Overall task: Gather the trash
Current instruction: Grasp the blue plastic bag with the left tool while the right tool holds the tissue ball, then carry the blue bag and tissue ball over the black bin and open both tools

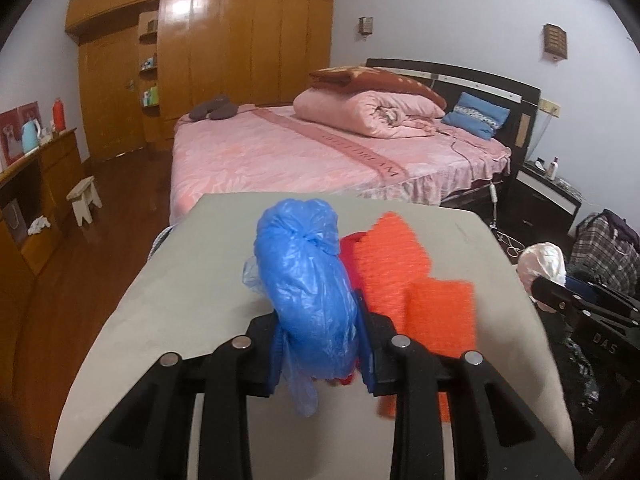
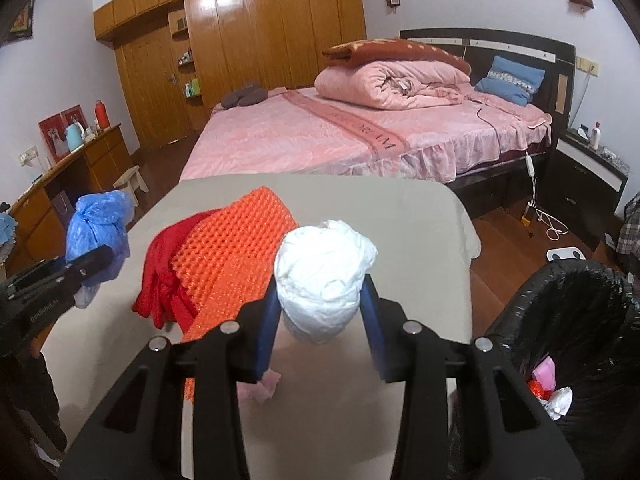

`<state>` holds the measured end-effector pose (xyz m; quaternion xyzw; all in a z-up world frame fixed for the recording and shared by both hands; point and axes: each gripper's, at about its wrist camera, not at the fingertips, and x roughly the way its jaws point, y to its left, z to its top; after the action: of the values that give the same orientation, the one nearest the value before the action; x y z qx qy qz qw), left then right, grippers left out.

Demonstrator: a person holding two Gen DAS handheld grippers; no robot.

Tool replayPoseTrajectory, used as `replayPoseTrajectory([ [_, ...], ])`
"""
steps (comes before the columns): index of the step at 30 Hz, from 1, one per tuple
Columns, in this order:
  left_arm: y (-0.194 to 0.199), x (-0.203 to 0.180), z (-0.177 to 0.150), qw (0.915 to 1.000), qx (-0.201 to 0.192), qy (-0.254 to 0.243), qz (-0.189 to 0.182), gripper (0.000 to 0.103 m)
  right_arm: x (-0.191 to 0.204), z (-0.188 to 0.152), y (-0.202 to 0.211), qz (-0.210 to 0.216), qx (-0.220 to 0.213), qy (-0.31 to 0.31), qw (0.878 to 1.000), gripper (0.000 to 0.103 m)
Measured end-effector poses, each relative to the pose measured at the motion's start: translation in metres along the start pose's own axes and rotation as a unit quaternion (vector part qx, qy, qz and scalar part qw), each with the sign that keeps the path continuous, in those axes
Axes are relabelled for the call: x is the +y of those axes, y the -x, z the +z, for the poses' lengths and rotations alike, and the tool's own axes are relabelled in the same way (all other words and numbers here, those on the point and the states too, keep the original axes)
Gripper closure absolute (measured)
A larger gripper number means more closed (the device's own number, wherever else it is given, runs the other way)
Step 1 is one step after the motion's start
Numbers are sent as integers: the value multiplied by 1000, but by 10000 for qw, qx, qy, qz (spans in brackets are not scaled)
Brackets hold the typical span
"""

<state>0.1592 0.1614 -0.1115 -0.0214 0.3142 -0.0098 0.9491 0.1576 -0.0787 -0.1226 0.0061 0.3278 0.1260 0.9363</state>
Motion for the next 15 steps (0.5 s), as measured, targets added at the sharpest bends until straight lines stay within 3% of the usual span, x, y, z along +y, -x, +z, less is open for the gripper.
replayPoseTrajectory([
  [15, 20, -61, 3, 9987, -41, -294, -420, 73, -21, 2, 52, -117, -297, -126, 9994, 65],
])
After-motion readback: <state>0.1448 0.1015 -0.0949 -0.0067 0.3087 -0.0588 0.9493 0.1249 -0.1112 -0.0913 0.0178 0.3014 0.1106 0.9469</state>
